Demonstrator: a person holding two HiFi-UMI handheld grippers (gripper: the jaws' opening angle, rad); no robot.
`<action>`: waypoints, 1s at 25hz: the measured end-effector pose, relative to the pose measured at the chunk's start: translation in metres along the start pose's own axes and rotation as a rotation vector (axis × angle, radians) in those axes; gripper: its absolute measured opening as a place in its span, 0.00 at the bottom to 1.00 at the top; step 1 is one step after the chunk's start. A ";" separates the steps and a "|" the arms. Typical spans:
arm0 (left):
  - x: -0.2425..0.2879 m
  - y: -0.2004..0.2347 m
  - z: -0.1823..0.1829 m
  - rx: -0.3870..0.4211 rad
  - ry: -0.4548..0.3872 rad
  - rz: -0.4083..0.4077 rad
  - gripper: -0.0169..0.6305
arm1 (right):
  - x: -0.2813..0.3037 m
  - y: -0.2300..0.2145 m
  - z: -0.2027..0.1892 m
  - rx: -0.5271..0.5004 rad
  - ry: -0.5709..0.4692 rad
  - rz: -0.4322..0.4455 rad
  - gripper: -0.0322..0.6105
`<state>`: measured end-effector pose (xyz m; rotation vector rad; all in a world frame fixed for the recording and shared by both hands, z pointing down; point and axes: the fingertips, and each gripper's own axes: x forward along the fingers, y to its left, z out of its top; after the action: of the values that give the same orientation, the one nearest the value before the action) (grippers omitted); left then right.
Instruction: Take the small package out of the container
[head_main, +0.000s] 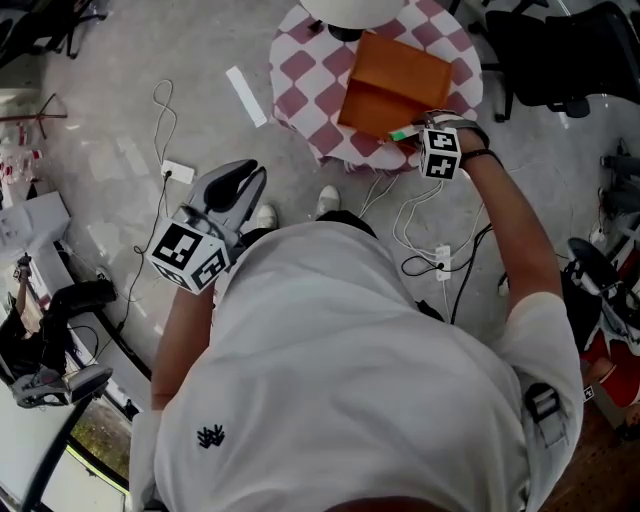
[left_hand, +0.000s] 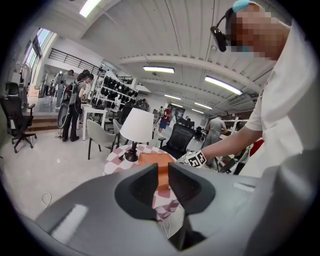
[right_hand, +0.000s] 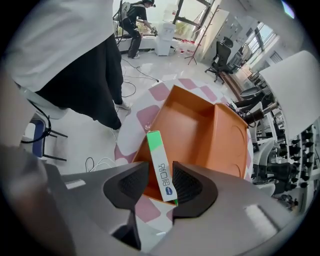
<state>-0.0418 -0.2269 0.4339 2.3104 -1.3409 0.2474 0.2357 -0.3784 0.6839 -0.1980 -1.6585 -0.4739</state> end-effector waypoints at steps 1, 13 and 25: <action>0.000 0.000 0.000 0.001 -0.001 0.003 0.19 | 0.002 0.000 0.000 -0.002 0.002 0.003 0.24; -0.013 0.001 -0.003 -0.008 -0.013 0.039 0.19 | 0.007 -0.002 0.004 0.026 -0.015 0.007 0.21; -0.018 -0.002 -0.006 0.011 -0.018 -0.018 0.19 | -0.020 -0.010 0.012 0.197 -0.057 -0.055 0.18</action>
<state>-0.0489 -0.2088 0.4322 2.3382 -1.3301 0.2289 0.2231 -0.3798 0.6618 -0.0210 -1.7583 -0.3461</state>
